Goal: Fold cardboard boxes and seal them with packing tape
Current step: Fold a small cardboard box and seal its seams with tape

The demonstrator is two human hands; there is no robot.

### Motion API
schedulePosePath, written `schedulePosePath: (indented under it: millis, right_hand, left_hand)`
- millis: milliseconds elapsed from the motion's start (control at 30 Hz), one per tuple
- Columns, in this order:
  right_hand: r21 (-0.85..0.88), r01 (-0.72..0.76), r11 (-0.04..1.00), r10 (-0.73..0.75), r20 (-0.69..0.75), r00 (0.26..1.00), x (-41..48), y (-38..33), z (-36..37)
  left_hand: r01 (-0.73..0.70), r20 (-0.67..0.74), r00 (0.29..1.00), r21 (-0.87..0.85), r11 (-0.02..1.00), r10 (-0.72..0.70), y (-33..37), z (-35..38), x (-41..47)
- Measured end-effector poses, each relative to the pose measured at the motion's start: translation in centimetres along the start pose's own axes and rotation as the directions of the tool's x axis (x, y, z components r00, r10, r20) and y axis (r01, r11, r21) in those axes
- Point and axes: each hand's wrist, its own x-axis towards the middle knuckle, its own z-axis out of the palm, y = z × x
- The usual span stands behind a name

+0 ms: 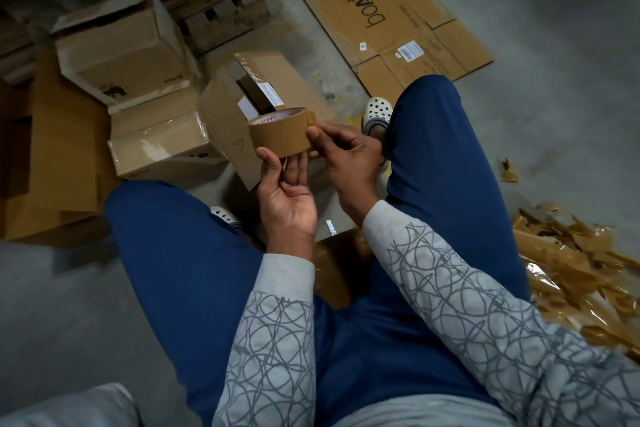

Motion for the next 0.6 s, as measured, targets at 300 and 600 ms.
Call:
schedulePosePath:
  millis: [300, 600]
  right_hand:
    - [-0.149, -0.029, 0.988, 0.03, 0.011, 0.999, 0.9, 0.2, 0.3]
    - [-0.021, -0.263, 0.964, 0.264, 0.134, 0.955, 2.3, -0.5, -1.1]
  left_hand:
    - [0.046, -0.045, 0.998, -0.042, 0.998, -0.047, 0.2, -0.3, 0.5]
    - [0.049, -0.08, 0.995, -0.187, 0.981, -0.065, 3.2, -0.1, 0.4]
